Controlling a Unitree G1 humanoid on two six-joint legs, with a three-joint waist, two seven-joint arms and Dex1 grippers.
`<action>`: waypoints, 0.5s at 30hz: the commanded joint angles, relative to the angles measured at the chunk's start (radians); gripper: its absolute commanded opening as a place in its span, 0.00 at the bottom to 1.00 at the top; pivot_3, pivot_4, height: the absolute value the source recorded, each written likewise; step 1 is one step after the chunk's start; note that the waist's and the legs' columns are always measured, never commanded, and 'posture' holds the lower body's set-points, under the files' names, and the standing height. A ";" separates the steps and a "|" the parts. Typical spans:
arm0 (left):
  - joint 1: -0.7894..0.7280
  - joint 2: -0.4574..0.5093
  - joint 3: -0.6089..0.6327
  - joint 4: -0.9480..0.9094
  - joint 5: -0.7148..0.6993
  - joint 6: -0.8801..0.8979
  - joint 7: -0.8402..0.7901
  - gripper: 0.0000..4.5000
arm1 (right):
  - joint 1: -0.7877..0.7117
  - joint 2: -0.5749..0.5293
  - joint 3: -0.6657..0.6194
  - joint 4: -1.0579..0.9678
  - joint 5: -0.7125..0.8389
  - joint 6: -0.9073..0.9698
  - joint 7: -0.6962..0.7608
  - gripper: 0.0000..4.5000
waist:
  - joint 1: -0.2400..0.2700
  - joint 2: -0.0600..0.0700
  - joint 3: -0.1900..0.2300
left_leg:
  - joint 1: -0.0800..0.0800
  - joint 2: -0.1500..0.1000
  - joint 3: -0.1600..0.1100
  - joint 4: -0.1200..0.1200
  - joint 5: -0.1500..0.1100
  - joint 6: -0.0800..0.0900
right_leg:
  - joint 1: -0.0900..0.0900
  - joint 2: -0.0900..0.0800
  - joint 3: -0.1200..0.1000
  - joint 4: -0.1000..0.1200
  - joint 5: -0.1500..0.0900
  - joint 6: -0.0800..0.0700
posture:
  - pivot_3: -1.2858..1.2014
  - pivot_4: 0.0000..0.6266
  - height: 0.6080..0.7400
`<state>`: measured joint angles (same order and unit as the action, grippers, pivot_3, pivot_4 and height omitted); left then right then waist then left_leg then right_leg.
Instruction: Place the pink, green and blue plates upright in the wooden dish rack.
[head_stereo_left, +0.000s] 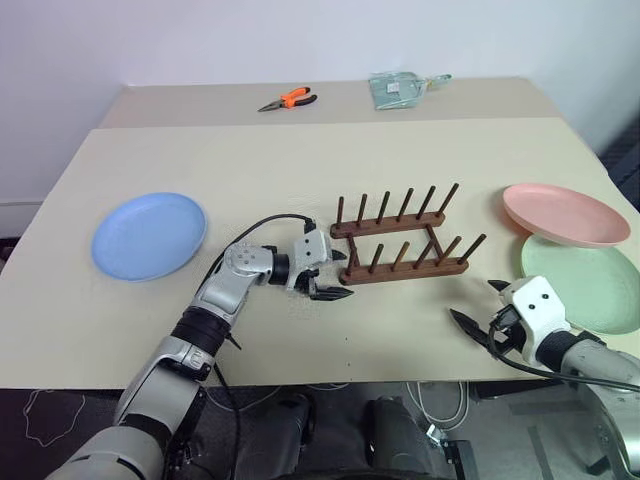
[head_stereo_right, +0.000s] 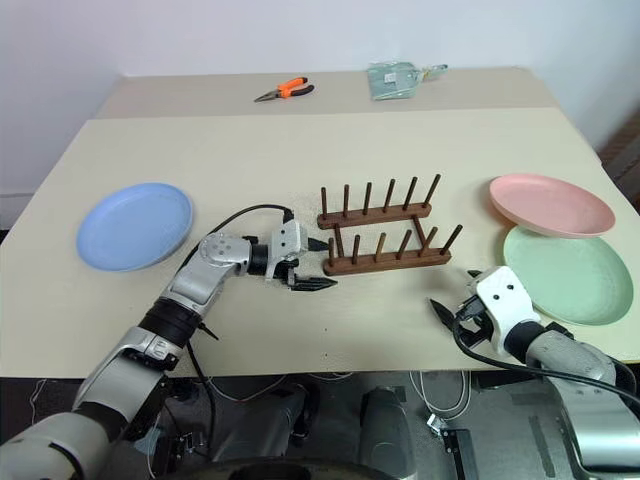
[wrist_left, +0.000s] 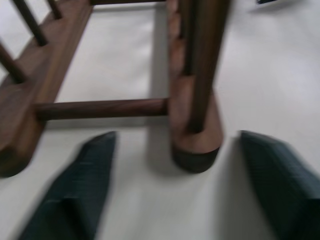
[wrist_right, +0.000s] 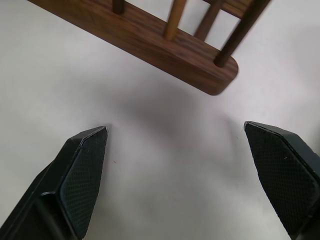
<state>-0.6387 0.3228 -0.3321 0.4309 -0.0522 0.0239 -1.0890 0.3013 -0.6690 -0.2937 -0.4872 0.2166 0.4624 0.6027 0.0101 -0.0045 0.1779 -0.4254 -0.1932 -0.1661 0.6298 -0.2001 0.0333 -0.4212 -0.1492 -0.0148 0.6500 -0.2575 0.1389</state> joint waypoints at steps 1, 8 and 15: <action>0.058 0.080 0.014 -0.063 0.030 0.061 0.003 0.95 | 0.015 0.006 -0.023 -0.045 0.014 -0.022 0.007 0.87 | -0.001 0.000 0.000 | 0.000 0.000 0.000 -0.001 0.000 0.000 | 0.000 0.000 0.000 0.000 0.000 0.000 | 0.52 0.24 0.84; 0.207 0.162 0.056 -0.391 -0.159 0.346 -0.067 0.42 | -0.036 0.013 0.044 0.005 -0.014 -0.020 -0.007 0.13 | -0.006 0.003 -0.002 | 0.000 0.000 0.000 -0.001 0.000 0.000 | -0.001 0.001 0.001 0.000 0.000 0.000 | 0.52 0.24 0.84; 0.241 0.055 0.001 -0.503 -0.141 0.471 0.082 0.30 | -0.150 0.034 0.132 0.104 -0.080 -0.019 -0.064 0.01 | 0.006 0.002 -0.001 | 0.000 -0.001 0.000 0.000 -0.001 -0.001 | 0.001 0.000 0.001 -0.001 0.000 0.000 | 0.52 0.24 0.84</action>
<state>-0.4021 0.4000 -0.3101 -0.0363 -0.1918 0.4784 -1.0405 0.1717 -0.6449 -0.1656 -0.3974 0.1595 0.4513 0.5629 0.0165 -0.0024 0.1766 -0.4256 -0.1937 -0.1655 0.6302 -0.2014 0.0321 -0.4204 -0.1495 -0.0134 0.6486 -0.2578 0.1388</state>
